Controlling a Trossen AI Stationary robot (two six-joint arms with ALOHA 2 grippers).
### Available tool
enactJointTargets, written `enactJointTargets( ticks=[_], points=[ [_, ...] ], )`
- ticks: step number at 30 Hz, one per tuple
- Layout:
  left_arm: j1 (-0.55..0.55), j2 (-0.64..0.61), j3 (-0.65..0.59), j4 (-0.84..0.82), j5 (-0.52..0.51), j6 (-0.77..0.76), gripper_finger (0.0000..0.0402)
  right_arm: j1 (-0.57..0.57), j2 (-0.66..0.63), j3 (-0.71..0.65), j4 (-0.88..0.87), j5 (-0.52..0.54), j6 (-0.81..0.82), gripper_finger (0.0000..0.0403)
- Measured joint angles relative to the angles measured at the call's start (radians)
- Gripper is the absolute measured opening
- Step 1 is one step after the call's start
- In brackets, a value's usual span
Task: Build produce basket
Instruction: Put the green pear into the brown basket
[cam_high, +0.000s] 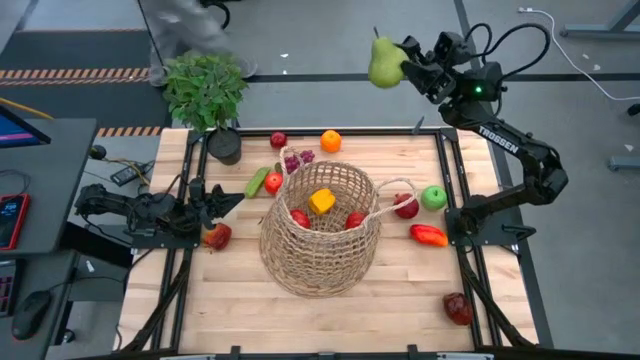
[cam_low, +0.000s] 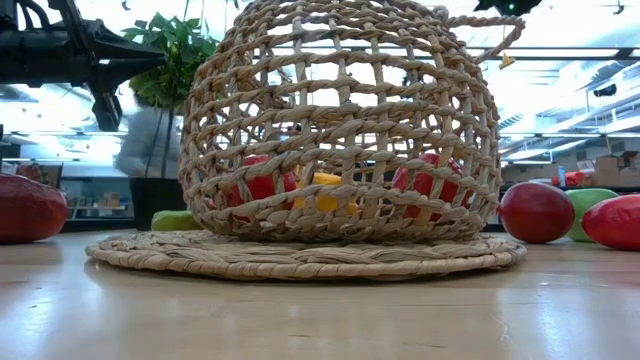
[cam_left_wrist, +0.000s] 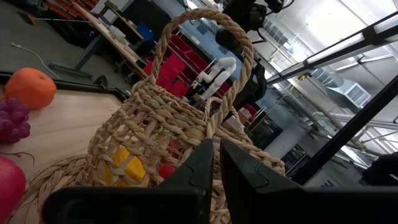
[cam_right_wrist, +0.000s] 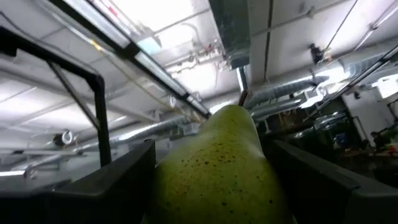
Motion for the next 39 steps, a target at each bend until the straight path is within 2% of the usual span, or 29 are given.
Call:
enactJointTargets(
  ticks=[3, 7, 12, 16, 20, 25, 30, 39],
  points=[
    [0.0, 0.0, 0.0, 0.0, 0.0, 0.0, 0.0034, 0.009, -0.002, 0.062, -0.116, -0.094, -0.035, 0.0314],
    [0.0, 0.0, 0.0, 0.0, 0.0, 0.0, 0.0036, 0.049, -0.002, 0.16, -0.393, -0.187, -0.191, 0.0314],
    [0.0, 0.0, 0.0, 0.0, 0.0, 0.0, 0.0032, 0.109, -0.002, 0.241, -0.745, -0.192, -0.473, 0.0314],
    [0.0, 0.0, 0.0, 0.0, 0.0, 0.0, 0.0034, 0.158, -0.002, 0.265, -0.955, -0.138, -0.663, 0.0314],
    [0.0, 0.0, 0.0, 0.0, 0.0, 0.0, 0.0036, 0.212, -0.002, 0.282, -1.142, -0.022, -0.863, 0.0314],
    [0.0, 0.0, 0.0, 0.0, 0.0, 0.0, 0.0034, 0.308, -0.002, 0.309, -1.327, 0.213, -1.14, 0.0313],
    [0.0, 0.0, 0.0, 0.0, 0.0, 0.0, 0.0036, 0.422, -0.002, 0.311, -1.369, 0.447, -1.398, 0.0313],
    [0.0, 0.0, 0.0, 0.0, 0.0, 0.0, 0.0035, 0.611, 0.018, 0.312, -1.366, 0.735, -1.708, 0.0316]
  ],
)
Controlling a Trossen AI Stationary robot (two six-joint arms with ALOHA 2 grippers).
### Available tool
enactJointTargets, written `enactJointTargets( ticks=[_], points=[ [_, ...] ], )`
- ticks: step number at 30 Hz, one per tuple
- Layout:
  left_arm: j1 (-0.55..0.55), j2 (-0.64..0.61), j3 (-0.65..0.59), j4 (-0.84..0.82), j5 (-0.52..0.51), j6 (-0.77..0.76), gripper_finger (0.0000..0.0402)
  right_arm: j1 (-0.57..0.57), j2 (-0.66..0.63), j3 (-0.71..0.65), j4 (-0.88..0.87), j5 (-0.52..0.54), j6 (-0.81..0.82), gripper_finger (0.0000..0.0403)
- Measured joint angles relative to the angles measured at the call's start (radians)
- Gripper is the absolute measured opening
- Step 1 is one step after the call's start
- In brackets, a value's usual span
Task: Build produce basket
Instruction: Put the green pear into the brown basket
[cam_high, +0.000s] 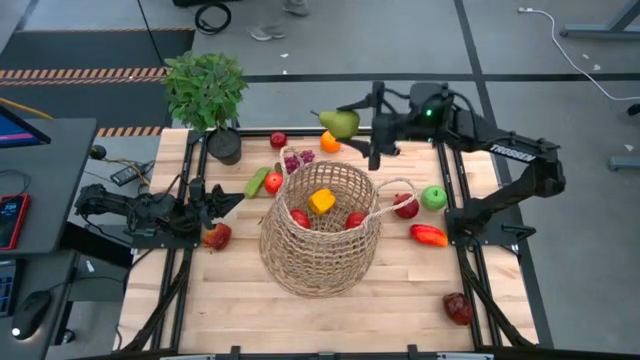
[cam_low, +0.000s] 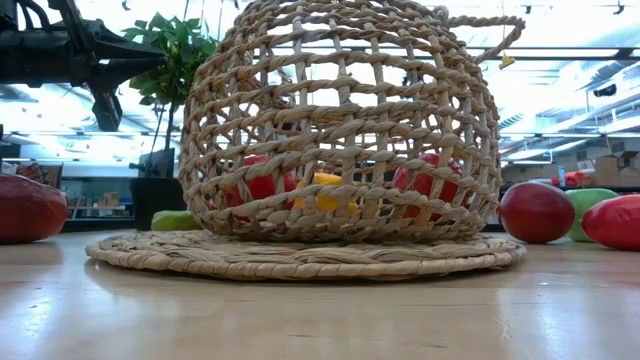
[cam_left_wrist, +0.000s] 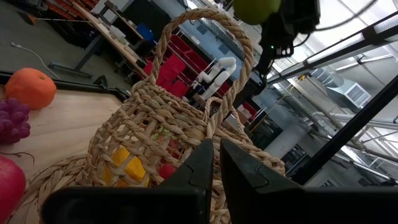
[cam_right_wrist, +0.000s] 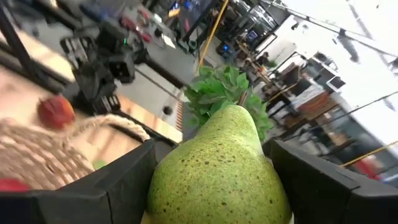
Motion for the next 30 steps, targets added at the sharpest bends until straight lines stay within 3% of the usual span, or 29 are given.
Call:
enactJointTargets(
  ticks=[11, 20, 23, 27, 30],
  points=[
    [0.0, 0.0, 0.0, -0.001, 0.0, 0.0, 0.0034, 0.174, 0.057, 0.0, 0.005, 0.298, -0.133, 0.0317],
    [0.0, 0.0, 0.0, 0.0, 0.0, 0.0, 0.0034, 0.231, 0.153, 0.0, 0.034, 0.403, -0.192, 0.0317],
    [0.0, 0.0, 0.0, 0.0, 0.0, 0.0, 0.0036, 0.231, 0.177, 0.0, 0.038, 0.412, -0.097, 0.0317],
    [0.0, 0.0, 0.0, 0.0, 0.0, 0.0, 0.0034, 0.209, 0.199, 0.0, 0.024, 0.414, 0.159, 0.0317],
    [0.0, 0.0, 0.0, 0.0, 0.0, 0.0, 0.0035, 0.18, 0.213, -0.001, -0.034, 0.354, 0.371, 0.0317]
  ],
)
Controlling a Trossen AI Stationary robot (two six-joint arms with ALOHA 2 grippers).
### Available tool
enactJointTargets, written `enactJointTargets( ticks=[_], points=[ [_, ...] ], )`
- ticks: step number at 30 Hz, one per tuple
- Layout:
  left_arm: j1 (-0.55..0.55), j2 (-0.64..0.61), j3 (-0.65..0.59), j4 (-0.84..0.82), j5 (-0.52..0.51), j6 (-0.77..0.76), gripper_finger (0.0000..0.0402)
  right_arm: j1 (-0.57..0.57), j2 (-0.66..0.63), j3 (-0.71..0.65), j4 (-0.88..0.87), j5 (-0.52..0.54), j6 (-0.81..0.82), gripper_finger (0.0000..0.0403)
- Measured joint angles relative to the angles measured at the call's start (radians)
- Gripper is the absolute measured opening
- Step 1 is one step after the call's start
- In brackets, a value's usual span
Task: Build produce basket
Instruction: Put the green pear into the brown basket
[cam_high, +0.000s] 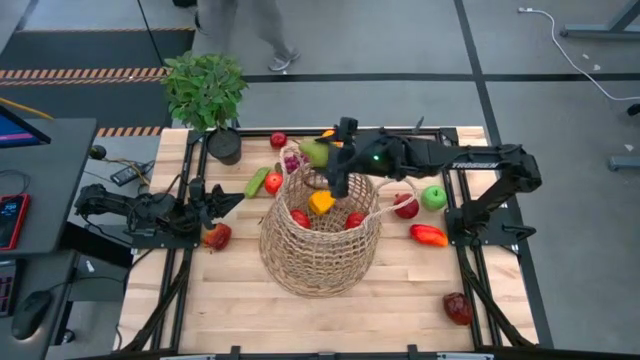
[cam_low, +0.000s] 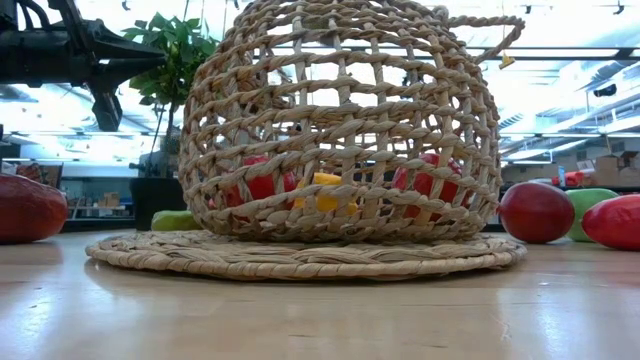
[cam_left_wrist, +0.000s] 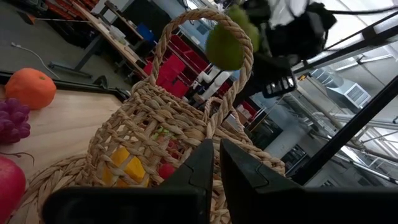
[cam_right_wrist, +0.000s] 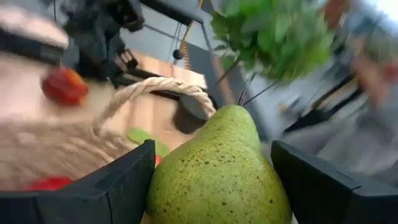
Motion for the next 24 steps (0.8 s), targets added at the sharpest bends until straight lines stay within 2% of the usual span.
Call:
enactJointTargets(
  ticks=[7, 12, 15, 19, 24],
  points=[
    [0.0, 0.0, 0.0, -0.002, 0.0, 0.0, 0.0034, -0.078, 0.02, -0.001, -0.125, -0.225, 0.465, 0.0317],
    [0.0, 0.0, 0.0, -0.003, 0.0, 0.0, 0.0036, -0.133, 0.018, 0.0, -0.133, -0.358, 0.692, 0.0317],
    [0.0, 0.0, 0.0, -0.001, 0.0, 0.0, 0.0034, -0.171, 0.018, 0.0, -0.154, -0.497, 0.821, 0.0317],
    [0.0, 0.0, 0.0, 0.0, 0.0, 0.0, 0.0036, -0.206, 0.018, 0.0, -0.198, -0.636, 0.933, 0.0317],
    [0.0, 0.0, 0.0, 0.0, 0.0, 0.0, 0.0034, -0.228, 0.018, -0.005, -0.29, -0.69, 0.945, 0.0317]
  ],
)
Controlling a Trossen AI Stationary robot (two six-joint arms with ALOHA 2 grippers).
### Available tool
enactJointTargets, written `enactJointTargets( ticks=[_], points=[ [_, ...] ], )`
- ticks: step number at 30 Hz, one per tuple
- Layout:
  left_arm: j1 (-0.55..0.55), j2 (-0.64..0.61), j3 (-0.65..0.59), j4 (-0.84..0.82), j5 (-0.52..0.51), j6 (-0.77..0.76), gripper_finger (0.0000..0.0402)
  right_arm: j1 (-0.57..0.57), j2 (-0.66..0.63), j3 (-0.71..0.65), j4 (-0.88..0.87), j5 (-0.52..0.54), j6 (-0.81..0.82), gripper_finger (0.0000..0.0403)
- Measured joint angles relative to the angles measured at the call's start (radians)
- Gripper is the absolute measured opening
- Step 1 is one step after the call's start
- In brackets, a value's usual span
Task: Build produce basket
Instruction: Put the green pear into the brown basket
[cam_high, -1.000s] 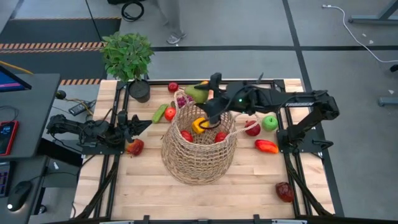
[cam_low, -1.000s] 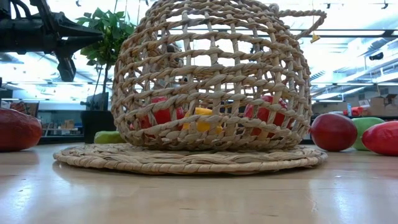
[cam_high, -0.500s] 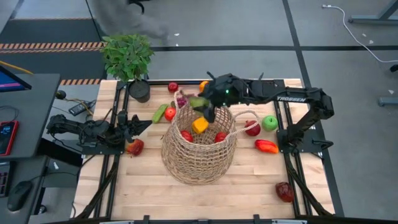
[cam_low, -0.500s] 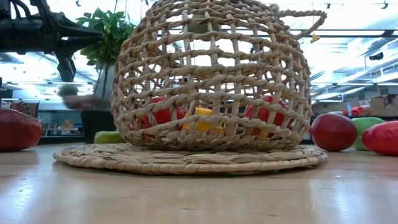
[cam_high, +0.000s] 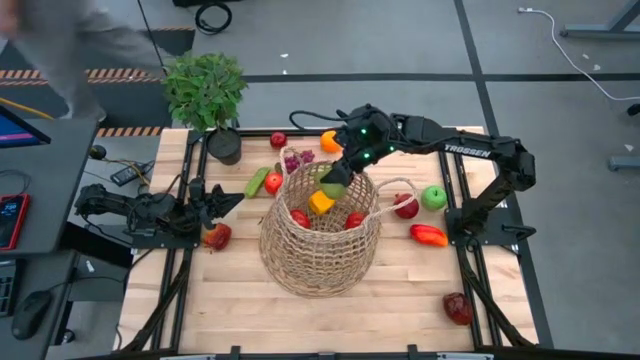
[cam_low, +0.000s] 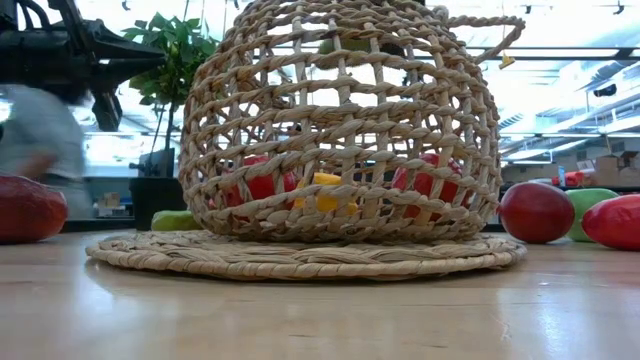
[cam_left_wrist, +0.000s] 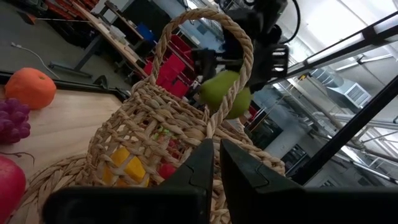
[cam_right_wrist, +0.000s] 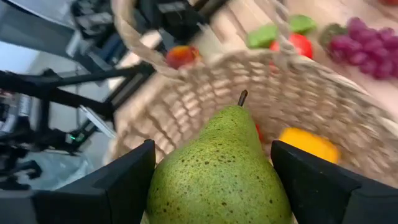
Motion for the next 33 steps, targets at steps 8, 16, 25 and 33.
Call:
enactJointTargets(
  ticks=[8, 16, 25, 33],
  points=[
    [0.0, 0.0, 0.0, 0.0, 0.0, 0.0, 0.0034, 0.027, -0.001, -0.112, 0.027, 0.009, -0.084, 0.0317],
    [0.0, 0.0, 0.0, 0.0, 0.0, 0.0, 0.0034, 0.1, 0.008, -0.187, 0.126, -0.031, -0.245, 0.0316],
    [0.0, 0.0, 0.0, 0.0, 0.0, 0.0, 0.0034, 0.111, 0.15, -0.186, 0.132, -0.029, -0.357, 0.032],
    [0.0, 0.0, 0.0, 0.0, 0.0, 0.0, 0.0034, 0.111, 0.198, -0.174, 0.075, -0.037, -0.368, 0.0351]
  ],
)
